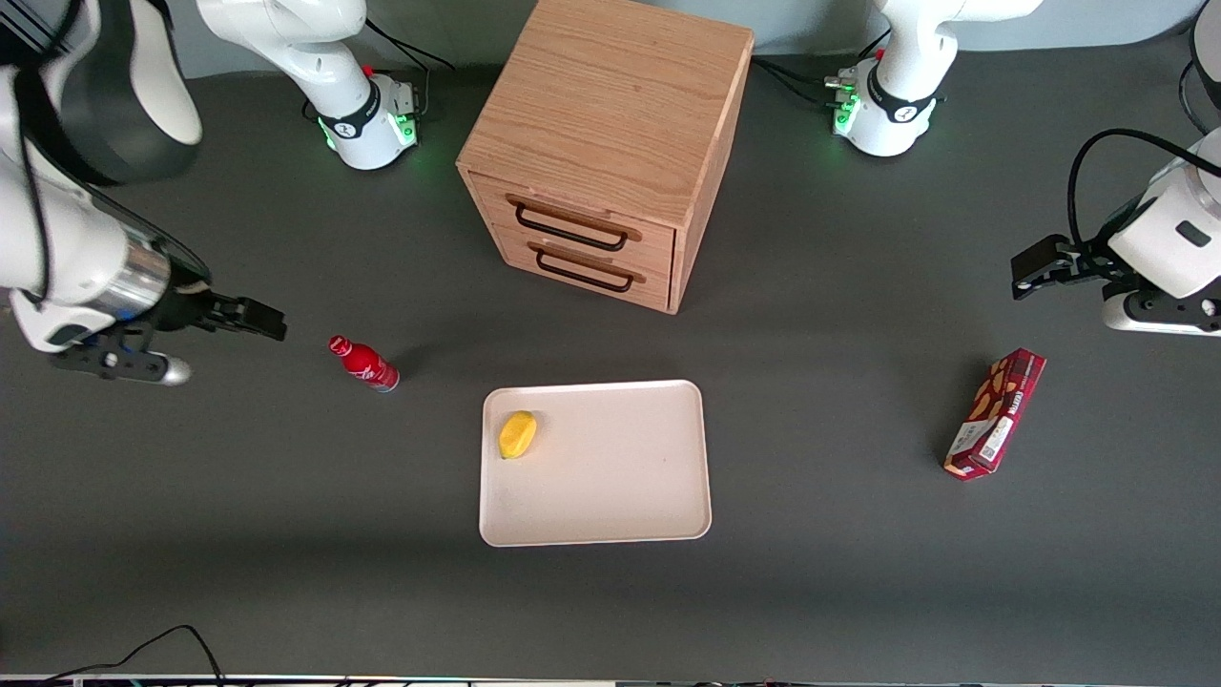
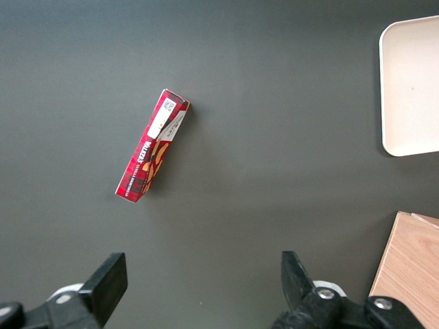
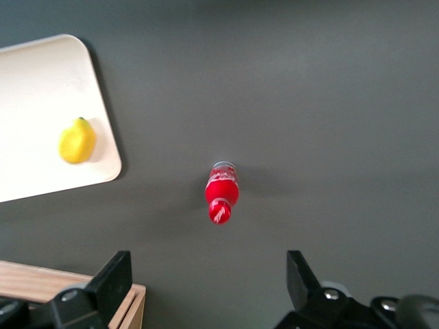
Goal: Place coke bottle on tray
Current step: 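Move the right gripper down toward the red Coca-Cola bottle, then close the right gripper around the red Coca-Cola bottle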
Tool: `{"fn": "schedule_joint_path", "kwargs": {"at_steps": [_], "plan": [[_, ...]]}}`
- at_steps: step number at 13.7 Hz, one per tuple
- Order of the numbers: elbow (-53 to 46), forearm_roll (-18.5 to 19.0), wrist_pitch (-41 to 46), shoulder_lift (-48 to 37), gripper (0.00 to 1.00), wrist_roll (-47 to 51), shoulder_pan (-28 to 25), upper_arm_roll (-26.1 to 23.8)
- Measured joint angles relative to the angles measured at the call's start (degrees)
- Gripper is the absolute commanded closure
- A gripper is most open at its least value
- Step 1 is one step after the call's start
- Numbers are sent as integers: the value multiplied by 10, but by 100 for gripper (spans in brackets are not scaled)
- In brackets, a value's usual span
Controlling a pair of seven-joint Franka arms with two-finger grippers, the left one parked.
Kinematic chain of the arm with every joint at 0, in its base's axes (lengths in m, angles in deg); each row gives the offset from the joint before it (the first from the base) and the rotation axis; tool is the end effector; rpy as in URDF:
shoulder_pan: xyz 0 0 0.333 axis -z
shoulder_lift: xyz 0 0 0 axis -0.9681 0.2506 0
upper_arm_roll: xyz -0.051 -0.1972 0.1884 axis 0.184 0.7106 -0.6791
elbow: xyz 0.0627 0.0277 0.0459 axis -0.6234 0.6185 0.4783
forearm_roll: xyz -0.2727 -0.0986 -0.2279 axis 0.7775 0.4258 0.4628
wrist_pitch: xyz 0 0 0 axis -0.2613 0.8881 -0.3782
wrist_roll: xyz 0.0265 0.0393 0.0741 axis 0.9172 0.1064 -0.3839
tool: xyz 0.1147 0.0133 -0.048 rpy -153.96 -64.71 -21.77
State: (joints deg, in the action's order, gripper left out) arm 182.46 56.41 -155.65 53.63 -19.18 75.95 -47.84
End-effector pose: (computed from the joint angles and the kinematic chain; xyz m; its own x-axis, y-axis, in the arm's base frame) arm 0.5532 0.0658 0.4449 0.9790 -0.1786 -0.0982 -0.1806 -0.9835 -0.0112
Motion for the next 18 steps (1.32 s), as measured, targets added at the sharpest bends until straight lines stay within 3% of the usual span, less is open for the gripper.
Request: {"fn": "schedule_joint_path", "kwargs": {"at_steps": [5,11,12,14,15,18], "plan": [[146,-24,-153,18,0,0,-1,-2],[217,-28,-242,35,0,0,-1,-9],[218,-28,-243,35,10,0,-1,-9],[220,-28,-243,35,73,0,-1,-9],[221,-28,-243,35,96,0,-1,-9],[222,-28,-243,37,100,0,-1,-9]]}}
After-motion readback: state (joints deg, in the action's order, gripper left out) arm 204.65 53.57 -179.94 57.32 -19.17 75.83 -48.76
